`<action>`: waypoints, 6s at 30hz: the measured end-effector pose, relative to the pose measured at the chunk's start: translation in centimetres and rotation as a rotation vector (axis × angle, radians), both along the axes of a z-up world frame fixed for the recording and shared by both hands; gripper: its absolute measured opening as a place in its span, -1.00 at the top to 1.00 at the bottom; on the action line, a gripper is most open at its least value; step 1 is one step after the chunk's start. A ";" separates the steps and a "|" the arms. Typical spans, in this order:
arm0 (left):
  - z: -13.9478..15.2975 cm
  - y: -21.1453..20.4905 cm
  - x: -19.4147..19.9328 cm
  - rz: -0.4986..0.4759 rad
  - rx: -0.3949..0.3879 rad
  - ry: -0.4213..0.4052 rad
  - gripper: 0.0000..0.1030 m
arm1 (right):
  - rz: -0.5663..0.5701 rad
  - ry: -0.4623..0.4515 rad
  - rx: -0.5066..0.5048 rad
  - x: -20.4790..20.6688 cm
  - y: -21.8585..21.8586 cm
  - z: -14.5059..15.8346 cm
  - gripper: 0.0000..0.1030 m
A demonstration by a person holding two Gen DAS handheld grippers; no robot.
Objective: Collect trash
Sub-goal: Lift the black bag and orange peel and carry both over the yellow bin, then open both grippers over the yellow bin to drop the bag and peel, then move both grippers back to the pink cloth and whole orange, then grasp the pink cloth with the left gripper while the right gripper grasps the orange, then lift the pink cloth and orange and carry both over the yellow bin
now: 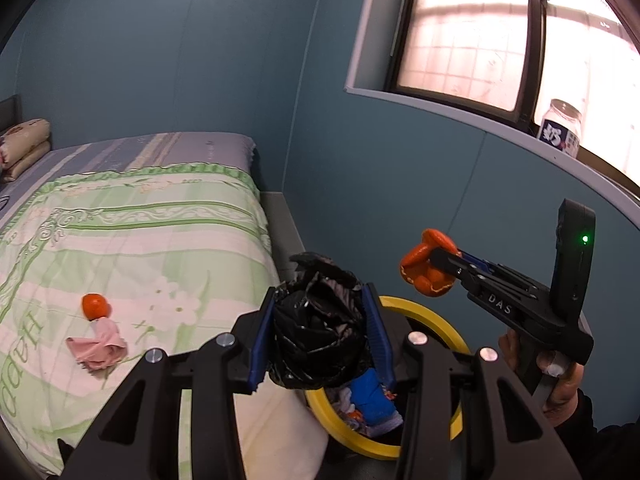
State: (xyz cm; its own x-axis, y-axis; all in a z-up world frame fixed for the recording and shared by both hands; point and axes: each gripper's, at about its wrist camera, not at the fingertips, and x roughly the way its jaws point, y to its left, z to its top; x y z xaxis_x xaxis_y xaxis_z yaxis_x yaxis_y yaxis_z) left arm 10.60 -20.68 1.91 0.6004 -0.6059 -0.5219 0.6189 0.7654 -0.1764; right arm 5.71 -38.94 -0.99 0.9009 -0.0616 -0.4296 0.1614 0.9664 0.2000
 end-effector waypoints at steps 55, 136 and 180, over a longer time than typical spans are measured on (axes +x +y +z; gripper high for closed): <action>-6.2 -3.1 1.5 -0.034 0.038 0.114 -0.78 | -0.110 0.128 0.172 0.9 -5.4 -4.5 -0.02; -17.9 20.0 18.9 0.406 -0.048 0.348 0.66 | 0.730 0.689 -0.140 39.8 35.6 -13.4 0.36; 1.1 13.4 0.8 0.200 -0.079 -0.059 0.66 | 0.449 0.243 0.152 15.5 12.1 3.0 0.37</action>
